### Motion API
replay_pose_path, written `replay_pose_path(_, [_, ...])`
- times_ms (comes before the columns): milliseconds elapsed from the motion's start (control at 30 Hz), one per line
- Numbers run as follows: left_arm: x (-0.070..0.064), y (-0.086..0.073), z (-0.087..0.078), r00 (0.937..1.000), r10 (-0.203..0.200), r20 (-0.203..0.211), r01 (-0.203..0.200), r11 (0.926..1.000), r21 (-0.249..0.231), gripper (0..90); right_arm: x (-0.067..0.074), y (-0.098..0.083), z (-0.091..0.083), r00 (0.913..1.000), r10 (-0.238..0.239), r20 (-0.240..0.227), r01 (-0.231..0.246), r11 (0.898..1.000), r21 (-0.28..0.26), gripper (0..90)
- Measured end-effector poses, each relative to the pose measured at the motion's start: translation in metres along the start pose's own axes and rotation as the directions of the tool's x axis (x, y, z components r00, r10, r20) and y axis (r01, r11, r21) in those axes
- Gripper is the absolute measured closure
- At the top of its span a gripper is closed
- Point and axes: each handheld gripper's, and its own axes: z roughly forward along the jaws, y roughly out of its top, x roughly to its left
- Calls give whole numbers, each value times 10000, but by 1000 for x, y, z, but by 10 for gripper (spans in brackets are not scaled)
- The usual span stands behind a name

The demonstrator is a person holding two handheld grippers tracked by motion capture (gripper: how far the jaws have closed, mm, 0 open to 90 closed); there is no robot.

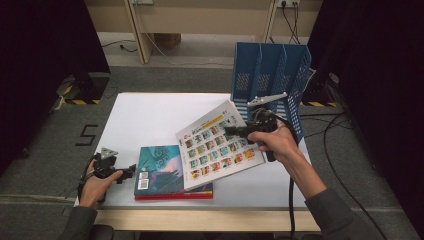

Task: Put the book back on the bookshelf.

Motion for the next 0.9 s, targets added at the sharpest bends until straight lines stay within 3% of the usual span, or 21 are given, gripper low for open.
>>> replay_pose_path(100, [0,0,0,10000,26,4,-26,10000,28,70,-1,1,-10,9999,108,8,-108,9999,5,729])
replay_pose_path(400, [0,0,0,10000,22,-12,-22,10000,25,65,4,14,-44,9953,-421,872,363,9971,673,728])
replay_pose_path(500, [0,0,0,10000,19,-15,-19,10000,19,64,16,21,-53,9826,-1138,1467,938,9862,1365,724])
replay_pose_path(600, [0,0,0,10000,22,-14,-22,10000,13,64,14,20,-53,9685,-1348,2093,1003,9808,1675,716])
replay_pose_path(900, [0,0,1,10000,15,-13,-15,10000,38,58,10,16,-57,9696,-1135,2166,754,9814,1768,725])
